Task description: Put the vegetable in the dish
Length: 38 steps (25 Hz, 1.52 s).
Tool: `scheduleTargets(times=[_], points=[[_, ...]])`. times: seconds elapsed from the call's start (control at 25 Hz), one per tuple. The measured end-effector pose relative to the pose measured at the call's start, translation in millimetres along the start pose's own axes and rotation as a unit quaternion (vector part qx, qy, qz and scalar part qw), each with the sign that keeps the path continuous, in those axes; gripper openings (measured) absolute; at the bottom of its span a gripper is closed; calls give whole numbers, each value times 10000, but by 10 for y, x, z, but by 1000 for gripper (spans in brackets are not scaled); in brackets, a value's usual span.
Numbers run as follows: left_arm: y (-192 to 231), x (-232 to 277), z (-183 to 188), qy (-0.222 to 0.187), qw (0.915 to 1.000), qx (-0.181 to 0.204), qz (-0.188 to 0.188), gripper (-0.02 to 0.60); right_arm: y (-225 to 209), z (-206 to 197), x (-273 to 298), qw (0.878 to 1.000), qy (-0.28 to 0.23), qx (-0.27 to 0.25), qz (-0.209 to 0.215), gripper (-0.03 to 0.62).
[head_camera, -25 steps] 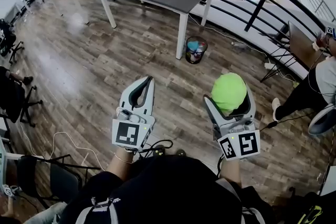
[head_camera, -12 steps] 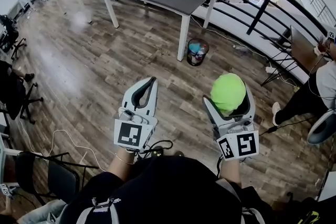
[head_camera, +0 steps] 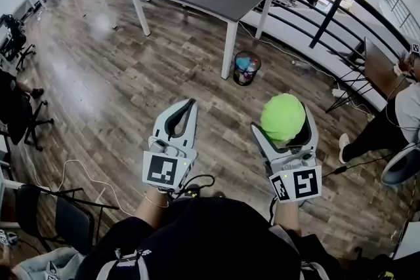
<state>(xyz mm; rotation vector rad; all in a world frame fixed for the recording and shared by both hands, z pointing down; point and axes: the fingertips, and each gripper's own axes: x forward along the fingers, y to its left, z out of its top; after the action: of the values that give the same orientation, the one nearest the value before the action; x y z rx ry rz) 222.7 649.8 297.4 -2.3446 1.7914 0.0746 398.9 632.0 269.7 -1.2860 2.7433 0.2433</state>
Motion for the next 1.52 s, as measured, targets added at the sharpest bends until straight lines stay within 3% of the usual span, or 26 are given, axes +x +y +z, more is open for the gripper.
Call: scheduleTargets(times=[0.24,0.88,1.16,1.52], points=[[-150,21,-30,72,9997,-132,172,0,-91,6,-49,9998,-69,-44,207,525],[-193,118,-92,152,9990,165,374,0,-258,-72,35,9988,-176,-69,446,525],[12,379,-178,181,9993,41,317,0,-305,-141,362,9989,-161,-79,423,525],[600,828,-224,60,9997,42,248,0,-307,-197,1065,9990,-212,-89,389,525]])
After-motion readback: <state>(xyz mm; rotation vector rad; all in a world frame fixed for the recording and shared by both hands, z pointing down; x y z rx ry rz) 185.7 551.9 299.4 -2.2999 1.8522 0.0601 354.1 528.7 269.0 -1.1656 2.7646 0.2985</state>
